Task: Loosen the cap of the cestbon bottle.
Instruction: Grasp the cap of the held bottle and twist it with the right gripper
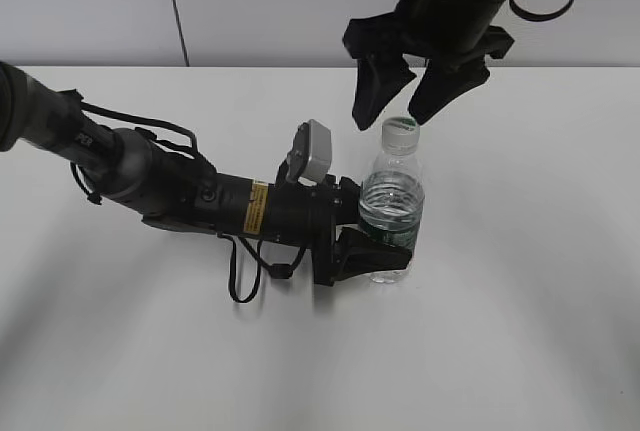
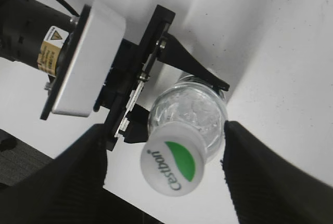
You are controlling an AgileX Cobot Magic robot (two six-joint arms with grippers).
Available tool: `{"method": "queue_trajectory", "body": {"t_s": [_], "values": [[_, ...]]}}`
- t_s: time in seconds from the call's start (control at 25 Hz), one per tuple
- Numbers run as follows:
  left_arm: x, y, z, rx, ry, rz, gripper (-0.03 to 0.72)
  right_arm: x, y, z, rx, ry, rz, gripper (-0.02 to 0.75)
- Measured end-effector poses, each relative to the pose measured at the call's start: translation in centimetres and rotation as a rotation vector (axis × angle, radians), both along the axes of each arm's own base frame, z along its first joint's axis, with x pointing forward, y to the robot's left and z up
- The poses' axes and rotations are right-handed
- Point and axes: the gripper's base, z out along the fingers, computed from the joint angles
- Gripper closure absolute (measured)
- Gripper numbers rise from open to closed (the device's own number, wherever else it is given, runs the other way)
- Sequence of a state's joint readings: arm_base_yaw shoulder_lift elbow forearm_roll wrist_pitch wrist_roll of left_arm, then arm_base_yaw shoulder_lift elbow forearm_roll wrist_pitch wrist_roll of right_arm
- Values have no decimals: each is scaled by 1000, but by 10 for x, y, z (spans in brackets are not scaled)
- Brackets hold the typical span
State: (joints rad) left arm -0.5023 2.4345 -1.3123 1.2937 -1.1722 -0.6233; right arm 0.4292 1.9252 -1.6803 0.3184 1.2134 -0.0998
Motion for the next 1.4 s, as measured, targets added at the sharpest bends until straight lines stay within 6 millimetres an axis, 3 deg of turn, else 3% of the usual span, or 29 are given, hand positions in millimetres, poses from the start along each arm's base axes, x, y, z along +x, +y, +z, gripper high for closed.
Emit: {"method": "queue_trajectory", "body": {"t_s": [0.44,0.68,1.08,1.4], "values": [[0,0,0,0,0,1,156,-3,5,-1,-41,-12,9,213],[0,0,0,0,0,1,156,-18,-3,-18,-77,60,10,214],[0,0,0,1,-1,1,156,-18,-3,14,-35,-29,9,214],[0,0,0,2,-1,1,156,-10,1,-7,-59,18,10,215]]}}
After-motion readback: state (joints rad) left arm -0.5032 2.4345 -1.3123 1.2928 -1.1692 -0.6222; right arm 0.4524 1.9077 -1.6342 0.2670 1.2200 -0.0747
